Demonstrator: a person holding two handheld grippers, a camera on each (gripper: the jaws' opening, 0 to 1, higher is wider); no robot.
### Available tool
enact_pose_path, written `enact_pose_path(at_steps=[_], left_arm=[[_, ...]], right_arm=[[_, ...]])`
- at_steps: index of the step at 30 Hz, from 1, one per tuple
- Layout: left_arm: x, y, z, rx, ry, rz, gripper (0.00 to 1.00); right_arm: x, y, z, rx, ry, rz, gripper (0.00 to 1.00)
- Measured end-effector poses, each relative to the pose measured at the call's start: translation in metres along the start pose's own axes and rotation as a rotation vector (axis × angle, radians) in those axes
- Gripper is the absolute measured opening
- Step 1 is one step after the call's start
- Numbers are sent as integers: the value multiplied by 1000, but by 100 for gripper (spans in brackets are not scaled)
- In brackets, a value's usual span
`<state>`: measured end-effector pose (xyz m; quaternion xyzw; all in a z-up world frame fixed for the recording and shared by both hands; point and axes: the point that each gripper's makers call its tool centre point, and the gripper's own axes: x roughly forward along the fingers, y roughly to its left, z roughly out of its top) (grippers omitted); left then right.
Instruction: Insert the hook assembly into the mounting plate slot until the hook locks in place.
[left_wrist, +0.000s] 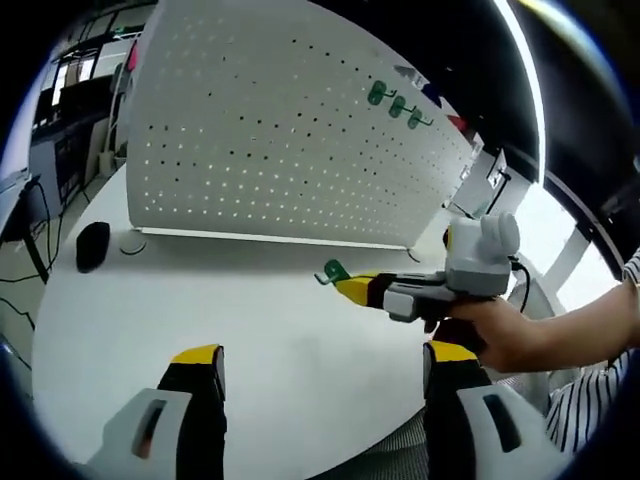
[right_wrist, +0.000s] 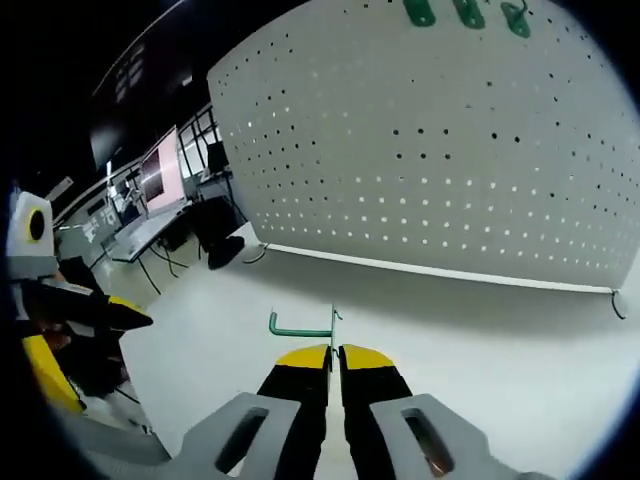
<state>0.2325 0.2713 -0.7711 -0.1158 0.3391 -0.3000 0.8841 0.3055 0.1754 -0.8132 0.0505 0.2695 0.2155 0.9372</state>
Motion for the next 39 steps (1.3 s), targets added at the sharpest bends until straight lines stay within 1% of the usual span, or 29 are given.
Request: enact_pose_path(at_steps=[2,4,8,16,20,23,27,30,33,34,36,39], left_arm=[[0,-3,5,-4,-10,-8,81],[0,-9,13,-16,-33,-26,81],[3,-19,23,-26,-51,-55,78],[8,-36,37,-33,-70,-80,74],[10,-43,43,-30,-90,-91,67],[12,-50,44,-48,-94,-113,65],[13,-58,47,-67,-98,-135,58],[13,-62,48,-71,-97,-143,55],[12,-67,51,-92,-114,-159,49],[12,-67,52,-97,-116,-161,46],[12,-68,53,-111,-118,-162,43],[12,-72,55,-124,-126,-174,37]], right_arm=[[-6,2,5,3,-19,11,0],[-13,6,10,8,-49,33,0],[-26,13,18,62,-92,71,0],[-52,24,29,70,-151,113,0],[-62,30,35,99,-182,133,0],[-70,37,38,104,-202,147,0],[-77,44,41,123,-224,158,0],[-81,47,44,134,-242,160,0],[-82,49,45,131,-253,163,0],[-82,49,46,133,-254,165,0],[-82,50,47,146,-262,169,0],[-84,56,49,135,-270,181,0]])
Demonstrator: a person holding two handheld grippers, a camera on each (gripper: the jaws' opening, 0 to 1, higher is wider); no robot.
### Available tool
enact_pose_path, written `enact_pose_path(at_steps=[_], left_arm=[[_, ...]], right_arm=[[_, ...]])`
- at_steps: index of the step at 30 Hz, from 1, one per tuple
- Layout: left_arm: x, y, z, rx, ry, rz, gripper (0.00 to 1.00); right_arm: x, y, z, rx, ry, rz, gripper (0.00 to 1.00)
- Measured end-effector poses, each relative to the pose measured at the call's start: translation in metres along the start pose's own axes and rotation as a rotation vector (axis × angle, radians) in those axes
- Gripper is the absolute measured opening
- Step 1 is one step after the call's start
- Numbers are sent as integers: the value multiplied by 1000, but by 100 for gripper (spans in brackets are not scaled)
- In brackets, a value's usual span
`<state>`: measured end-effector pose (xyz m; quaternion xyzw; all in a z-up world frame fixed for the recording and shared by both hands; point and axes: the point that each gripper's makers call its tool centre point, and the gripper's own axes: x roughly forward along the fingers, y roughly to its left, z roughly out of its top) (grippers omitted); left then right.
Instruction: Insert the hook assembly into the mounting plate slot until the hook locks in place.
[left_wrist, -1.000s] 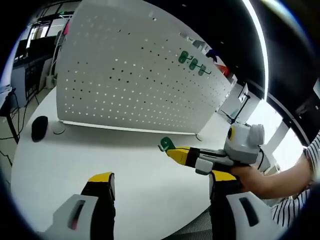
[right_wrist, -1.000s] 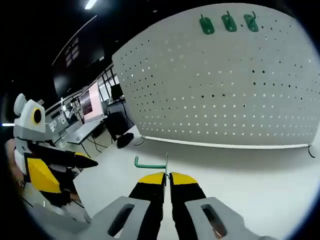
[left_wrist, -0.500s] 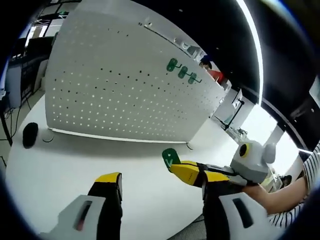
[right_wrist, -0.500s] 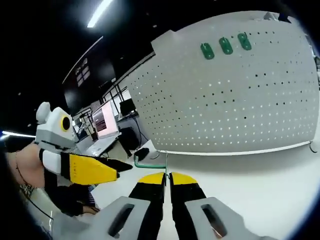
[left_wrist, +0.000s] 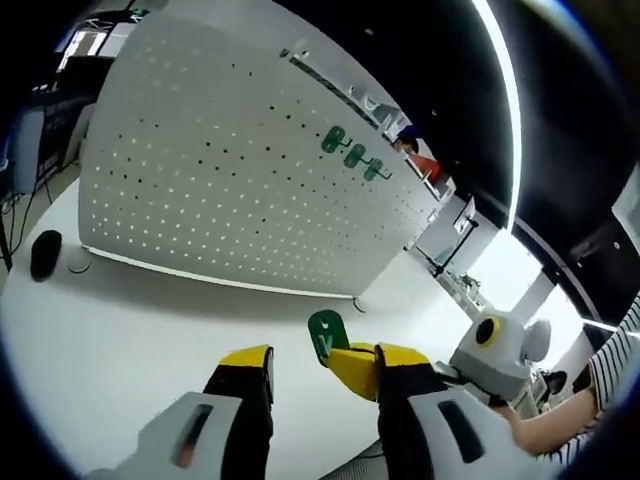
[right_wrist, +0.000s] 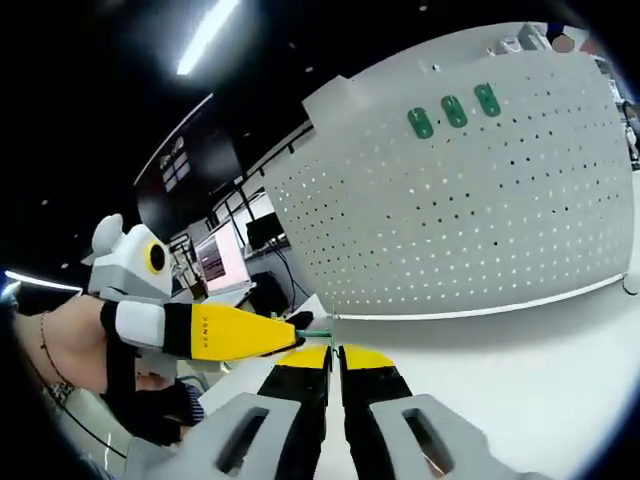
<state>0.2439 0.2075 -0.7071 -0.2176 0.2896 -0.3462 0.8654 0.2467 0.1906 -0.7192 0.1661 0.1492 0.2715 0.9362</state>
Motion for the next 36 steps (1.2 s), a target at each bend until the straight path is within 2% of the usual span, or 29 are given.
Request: enact_pose_path(at_steps=[7,19,28,29,31,36], left_arm=[[-1,-1,2,-53,-15,-11,24],[-1,2,7,-124,-27,-33,8],[1,0,4,-166,-15,-64,4],[1,0,4,-176,-17,-73,4],[1,-2,6,-249,-29,-100,4],[1,-1,6,-260,-29,-108,3]], right_arm=[[0,7,3,-9,-11,17,0],[0,9,6,-42,-18,30,0],[2,11,5,-71,-14,46,0],[2,11,6,-75,-16,46,0],[1,12,8,-79,-26,50,0],[1,13,10,-96,-32,51,0]])
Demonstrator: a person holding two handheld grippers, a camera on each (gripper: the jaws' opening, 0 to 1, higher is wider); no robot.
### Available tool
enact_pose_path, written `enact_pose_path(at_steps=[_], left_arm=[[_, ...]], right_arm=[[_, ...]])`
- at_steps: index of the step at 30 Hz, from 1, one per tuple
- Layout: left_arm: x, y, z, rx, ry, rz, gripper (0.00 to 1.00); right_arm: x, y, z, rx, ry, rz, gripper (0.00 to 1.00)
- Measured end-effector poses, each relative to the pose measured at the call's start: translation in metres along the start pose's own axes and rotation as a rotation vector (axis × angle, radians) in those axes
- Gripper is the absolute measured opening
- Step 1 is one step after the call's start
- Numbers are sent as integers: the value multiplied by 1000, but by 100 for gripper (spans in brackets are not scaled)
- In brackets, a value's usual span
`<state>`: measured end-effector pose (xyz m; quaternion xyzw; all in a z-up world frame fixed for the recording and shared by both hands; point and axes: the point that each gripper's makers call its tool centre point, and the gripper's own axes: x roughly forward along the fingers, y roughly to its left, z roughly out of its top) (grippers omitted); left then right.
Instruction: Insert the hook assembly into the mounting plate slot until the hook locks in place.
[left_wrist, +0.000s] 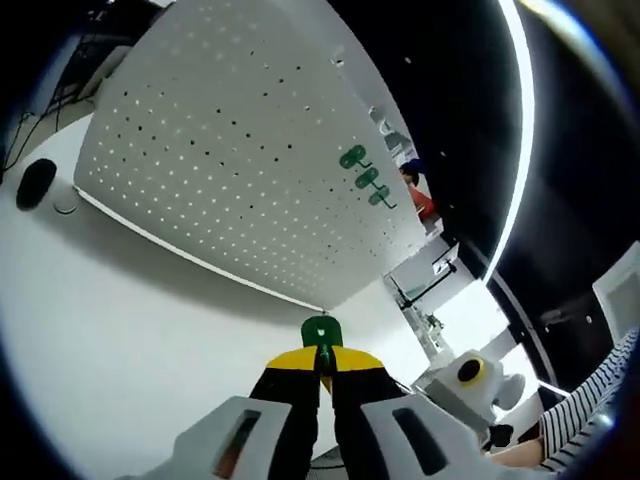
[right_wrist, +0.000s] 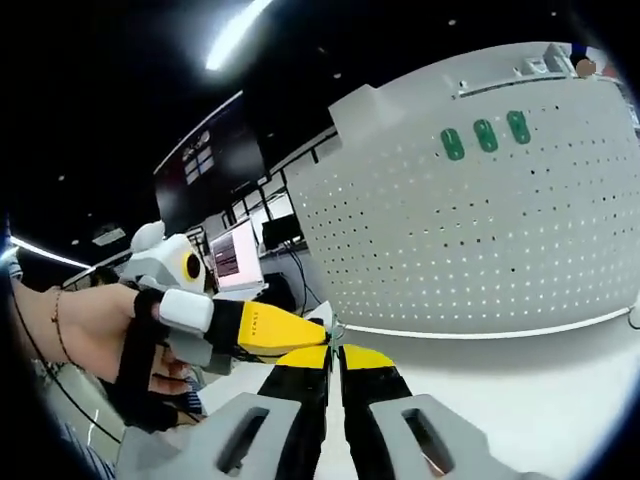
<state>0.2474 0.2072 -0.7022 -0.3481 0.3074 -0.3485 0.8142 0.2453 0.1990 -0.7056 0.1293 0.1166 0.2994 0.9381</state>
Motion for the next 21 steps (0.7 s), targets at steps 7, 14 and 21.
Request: enact_pose_path(at_steps=[7,14,21], left_arm=[[0,1,-1,6,1,11,2],[-1,2,3,104,5,56,1],[5,1,12,267,-19,131,1]], right_arm=[[0,0,-1,-15,16,-4,1],[-2,-1,0,-30,31,-12,3],[-16,-17,5,-48,36,-59,12]])
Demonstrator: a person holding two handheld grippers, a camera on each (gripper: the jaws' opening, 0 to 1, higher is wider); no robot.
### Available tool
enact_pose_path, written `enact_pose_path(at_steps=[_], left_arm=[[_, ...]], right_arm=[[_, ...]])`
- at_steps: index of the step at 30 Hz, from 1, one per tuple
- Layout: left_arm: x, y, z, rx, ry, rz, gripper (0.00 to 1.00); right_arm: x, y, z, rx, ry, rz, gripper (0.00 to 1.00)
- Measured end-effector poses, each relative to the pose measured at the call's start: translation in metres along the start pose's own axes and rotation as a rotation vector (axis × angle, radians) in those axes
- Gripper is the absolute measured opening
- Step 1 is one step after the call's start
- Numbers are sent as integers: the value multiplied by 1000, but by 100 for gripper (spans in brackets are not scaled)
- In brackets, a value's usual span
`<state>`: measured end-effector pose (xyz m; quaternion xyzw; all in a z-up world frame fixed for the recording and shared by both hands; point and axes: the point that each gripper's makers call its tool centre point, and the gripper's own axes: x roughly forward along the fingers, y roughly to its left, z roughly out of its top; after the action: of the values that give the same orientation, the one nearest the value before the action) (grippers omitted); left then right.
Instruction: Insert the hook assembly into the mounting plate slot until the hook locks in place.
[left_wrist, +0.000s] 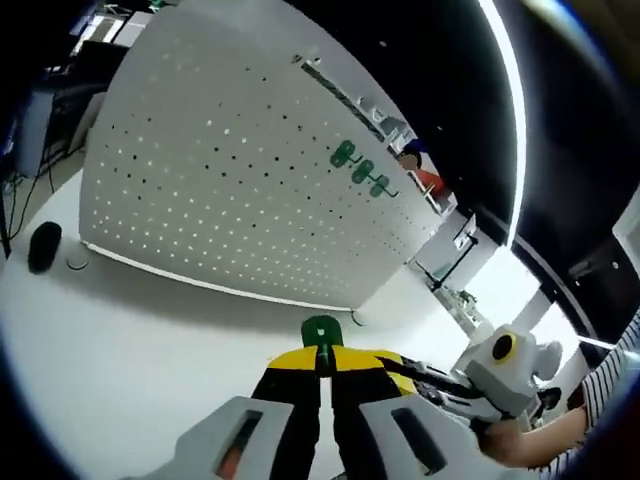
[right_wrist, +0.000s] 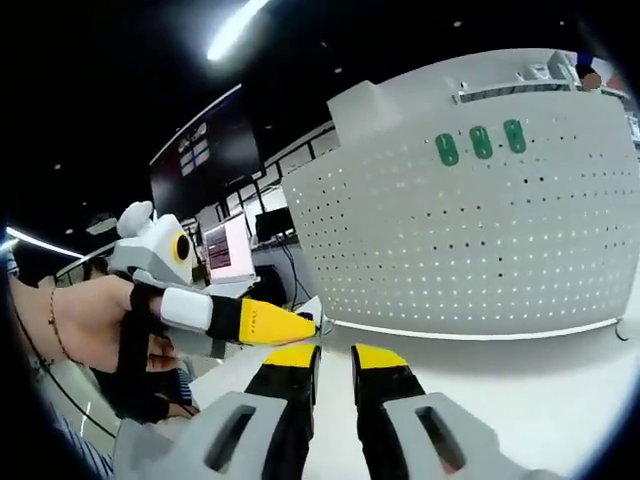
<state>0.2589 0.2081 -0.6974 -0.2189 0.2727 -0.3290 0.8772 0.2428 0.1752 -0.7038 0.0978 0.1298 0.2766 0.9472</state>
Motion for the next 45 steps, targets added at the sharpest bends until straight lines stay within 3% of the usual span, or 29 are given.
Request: enact_pose_path(at_steps=[7,13,22,31,35,37,41,45], left_arm=[[6,3,13,94,-47,70,1],[12,9,26,159,-79,121,1],[25,7,46,270,-130,184,1],[40,3,58,320,-159,201,1],[44,5,71,377,-175,239,1],[49,8,75,414,-162,265,1],[54,5,86,413,-187,272,1],[58,6,98,453,-213,292,1]], right_arm=[[-22,-23,-12,-41,57,-60,19],[-51,-58,-34,-160,163,-169,25],[-86,-89,-65,-189,273,-263,34],[-105,-102,-82,-200,335,-322,44],[-108,-106,-79,-243,344,-350,46],[-109,-109,-78,-232,337,-360,46],[-111,-111,-82,-210,349,-366,48],[-111,-106,-92,-158,372,-333,46]])
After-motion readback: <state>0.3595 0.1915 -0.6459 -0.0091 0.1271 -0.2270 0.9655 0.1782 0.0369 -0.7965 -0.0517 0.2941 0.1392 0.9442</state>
